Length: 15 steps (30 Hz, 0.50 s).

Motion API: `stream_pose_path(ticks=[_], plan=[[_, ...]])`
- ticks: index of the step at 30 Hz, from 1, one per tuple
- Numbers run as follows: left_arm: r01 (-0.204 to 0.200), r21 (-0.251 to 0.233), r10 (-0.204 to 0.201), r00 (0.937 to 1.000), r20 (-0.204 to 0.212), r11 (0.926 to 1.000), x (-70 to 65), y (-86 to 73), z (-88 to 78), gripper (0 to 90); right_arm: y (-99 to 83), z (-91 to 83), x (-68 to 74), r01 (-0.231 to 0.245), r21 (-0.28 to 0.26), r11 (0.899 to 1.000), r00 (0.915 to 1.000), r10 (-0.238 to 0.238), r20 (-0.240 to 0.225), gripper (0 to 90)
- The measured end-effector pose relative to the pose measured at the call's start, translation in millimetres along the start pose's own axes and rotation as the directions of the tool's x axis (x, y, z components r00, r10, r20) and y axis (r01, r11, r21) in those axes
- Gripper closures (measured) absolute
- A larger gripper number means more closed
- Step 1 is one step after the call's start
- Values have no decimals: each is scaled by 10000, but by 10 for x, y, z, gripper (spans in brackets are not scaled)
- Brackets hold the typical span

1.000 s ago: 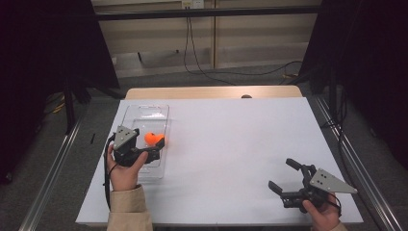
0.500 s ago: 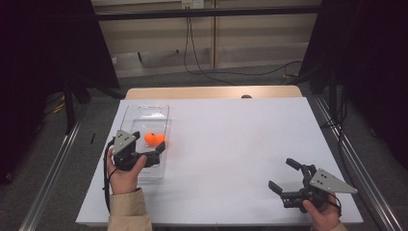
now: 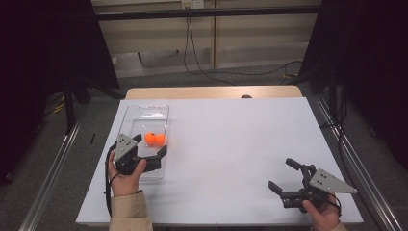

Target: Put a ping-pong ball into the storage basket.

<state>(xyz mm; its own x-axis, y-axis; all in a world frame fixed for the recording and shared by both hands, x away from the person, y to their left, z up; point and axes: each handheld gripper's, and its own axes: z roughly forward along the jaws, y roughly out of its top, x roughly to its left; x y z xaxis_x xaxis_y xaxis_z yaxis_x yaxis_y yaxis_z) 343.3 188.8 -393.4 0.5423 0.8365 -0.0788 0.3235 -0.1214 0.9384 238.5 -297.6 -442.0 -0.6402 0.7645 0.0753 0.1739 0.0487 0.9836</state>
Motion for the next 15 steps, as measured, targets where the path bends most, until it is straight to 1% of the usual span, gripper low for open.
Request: stream_pose_path(ticks=[10, 13, 14, 15], plan=[[-174, -136, 177, 9996, 201, 9998, -36, -101, -52, 20, -1, 0, 0, 26, 14, 10000, 10000, -26, -5, 19], [-158, -166, 161, 9997, 186, 9997, -29, -128, -66, 19, -1, 2, 1, 39, 15, 10000, 10000, -39, -10, 19], [-34, -254, 38, 9998, 170, 9997, -26, -135, -72, 19, -1, 3, 0, 42, 17, 10000, 10000, -42, -10, 19], [-117, -237, 122, 9997, 199, 9996, -14, -138, -77, 18, -2, 6, 1, 33, 20, 10000, 10000, -33, -24, 19]])
